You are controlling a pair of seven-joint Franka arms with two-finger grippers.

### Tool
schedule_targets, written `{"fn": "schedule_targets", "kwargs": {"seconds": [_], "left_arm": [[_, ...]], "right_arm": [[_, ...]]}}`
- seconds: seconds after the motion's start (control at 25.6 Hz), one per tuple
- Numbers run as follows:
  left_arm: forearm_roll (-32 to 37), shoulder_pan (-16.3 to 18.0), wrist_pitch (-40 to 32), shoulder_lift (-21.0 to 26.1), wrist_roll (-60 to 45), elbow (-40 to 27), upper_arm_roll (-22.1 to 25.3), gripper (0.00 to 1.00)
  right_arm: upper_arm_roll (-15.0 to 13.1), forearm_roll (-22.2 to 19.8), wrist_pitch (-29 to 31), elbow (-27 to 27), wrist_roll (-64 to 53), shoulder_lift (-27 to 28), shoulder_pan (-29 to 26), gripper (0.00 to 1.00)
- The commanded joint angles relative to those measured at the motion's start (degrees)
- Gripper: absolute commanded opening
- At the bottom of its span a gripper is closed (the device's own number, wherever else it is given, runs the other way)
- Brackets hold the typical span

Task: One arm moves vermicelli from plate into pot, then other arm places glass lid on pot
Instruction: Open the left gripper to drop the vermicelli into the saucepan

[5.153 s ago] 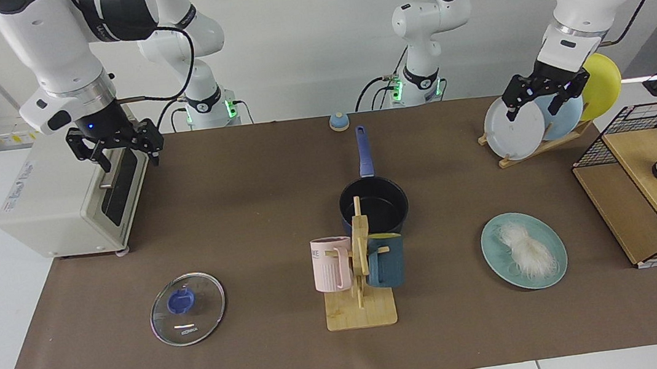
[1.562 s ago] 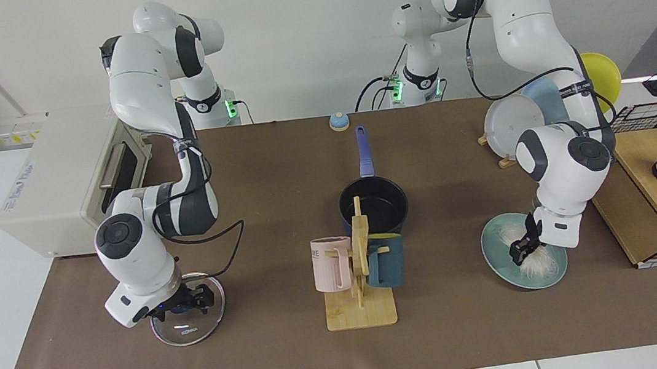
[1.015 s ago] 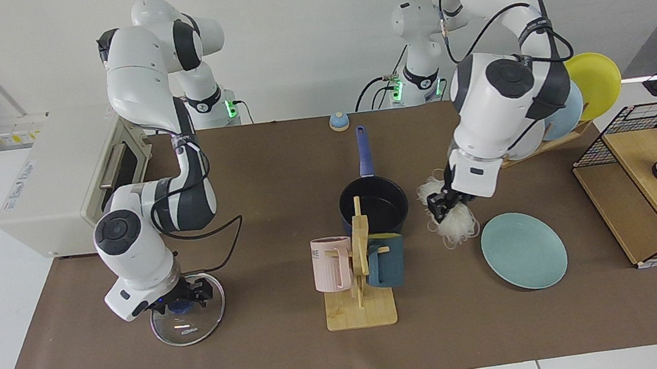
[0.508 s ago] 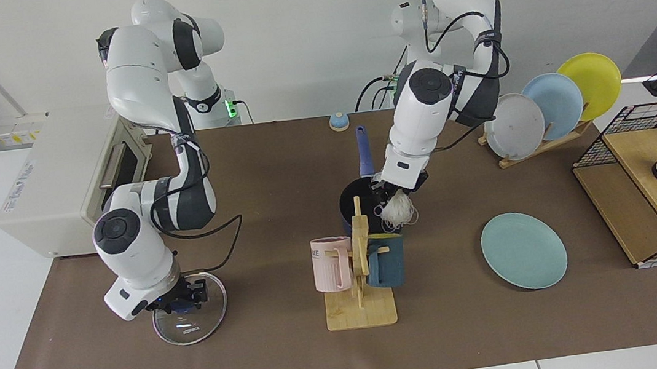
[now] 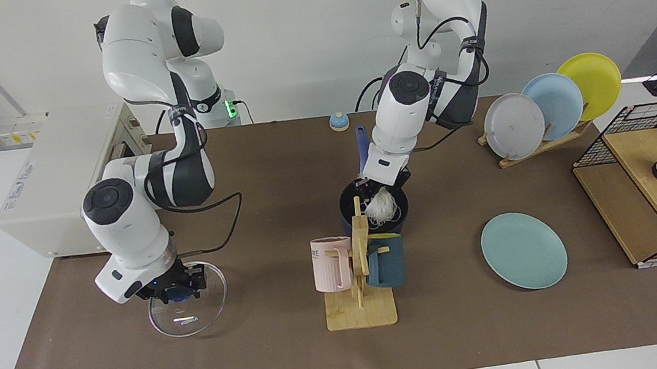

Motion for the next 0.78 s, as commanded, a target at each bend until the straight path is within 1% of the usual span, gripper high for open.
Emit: {"fn": "schedule_targets", "kwargs": {"seconds": [0.0, 0.16, 0.31, 0.35, 0.39, 0.43, 0.62, 0.66, 0.74], "left_arm": [[-0.29, 0.52, 3.22, 0.16, -0.63, -1.8, -0.03, 0.0], [-0.02, 0.52, 6.21, 2.18, -0.54, -2.33, 0.14, 0.0], [-0.11, 0.78, 6.56, 2.45, -0.89, -2.77, 0.14, 0.0], [-0.11, 0.69, 6.56, 2.45, -0.98, -2.77, 0.14, 0.22], [-0.11, 0.69, 6.65, 2.45, -0.81, -2.77, 0.14, 0.6], [-0.11, 0.69, 6.56, 2.45, -0.72, -2.77, 0.23, 1.0], [-0.11, 1.13, 4.81, 1.75, -0.28, -1.63, 0.76, 1.0], [-0.02, 1.31, 3.76, 1.4, -0.19, -1.28, 1.02, 1.0], [-0.02, 2.27, -0.18, 0.43, 0.25, 1.43, 1.37, 1.0]], "right_arm": [[0.35, -0.39, -2.01, -2.34, 0.52, -4.18, 0.12, 0.0], [0.44, -0.3, -5.17, -2.43, 0.43, -6.82, 0.12, 0.0], [0.44, -0.21, -10.44, -2.43, 0.43, -10.24, 0.04, 0.0], [0.44, -0.21, -11.76, -2.51, 0.26, -11.12, -0.05, 0.0], [0.44, -0.13, -12.73, -2.52, 0.08, -11.74, -0.14, 0.0], [0.44, -0.04, -13.52, -2.52, 0.0, -12.35, -0.23, 0.0], [0.44, 0.31, -16.95, -2.69, -0.36, -14.9, -0.49, 0.0], [0.44, 0.4, -17.31, -2.78, -0.53, -15.17, -0.58, 0.0], [0.44, 0.67, -18.01, -2.95, -1.58, -15.7, -0.67, 0.0]]}}
